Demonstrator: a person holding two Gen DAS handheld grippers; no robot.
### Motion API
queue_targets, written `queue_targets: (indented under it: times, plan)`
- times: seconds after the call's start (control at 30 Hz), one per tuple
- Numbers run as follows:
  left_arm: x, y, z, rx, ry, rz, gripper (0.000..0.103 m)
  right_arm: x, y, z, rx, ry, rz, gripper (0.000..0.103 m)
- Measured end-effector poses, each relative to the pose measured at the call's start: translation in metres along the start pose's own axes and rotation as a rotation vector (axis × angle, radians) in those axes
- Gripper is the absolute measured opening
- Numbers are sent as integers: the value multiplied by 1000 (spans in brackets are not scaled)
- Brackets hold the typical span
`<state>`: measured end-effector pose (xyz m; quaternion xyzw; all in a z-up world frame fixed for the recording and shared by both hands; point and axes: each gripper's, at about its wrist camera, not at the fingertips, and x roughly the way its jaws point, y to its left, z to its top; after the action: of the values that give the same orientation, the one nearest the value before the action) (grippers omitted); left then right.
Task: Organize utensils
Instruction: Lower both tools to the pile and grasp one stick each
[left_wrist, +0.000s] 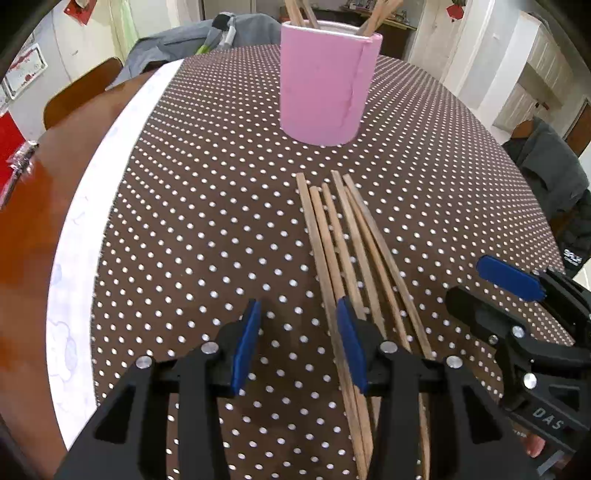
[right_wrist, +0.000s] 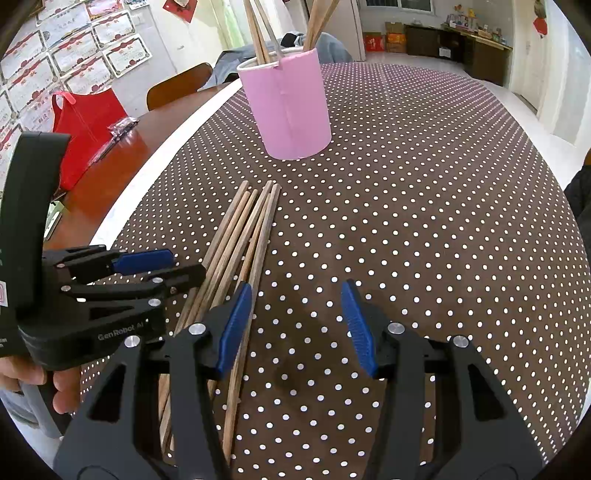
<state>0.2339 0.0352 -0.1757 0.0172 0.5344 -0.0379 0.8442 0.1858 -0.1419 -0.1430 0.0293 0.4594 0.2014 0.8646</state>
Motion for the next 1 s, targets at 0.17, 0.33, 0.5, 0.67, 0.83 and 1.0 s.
queue_targets:
  times: [0.17, 0.33, 0.5, 0.67, 0.83, 1.0]
  plan:
    - [7, -7, 7, 29, 7, 44, 42, 5, 1, 1, -10, 21, 3, 51]
    - [6, -5, 12, 3, 13, 20, 8, 11, 10, 6, -41, 53, 2, 51]
    - [7, 4, 13, -20, 0, 0, 7, 23, 19, 12, -78, 109, -27, 51]
    - [7, 9, 11, -42, -9, -24, 6, 33, 28, 15, -116, 161, -94, 50]
    - [1, 10, 10, -55, -34, -39, 6, 44, 37, 21, -164, 198, -167, 38]
    - [-12, 9, 10, -59, -71, -70, 6, 49, 38, 31, -163, 200, -178, 14]
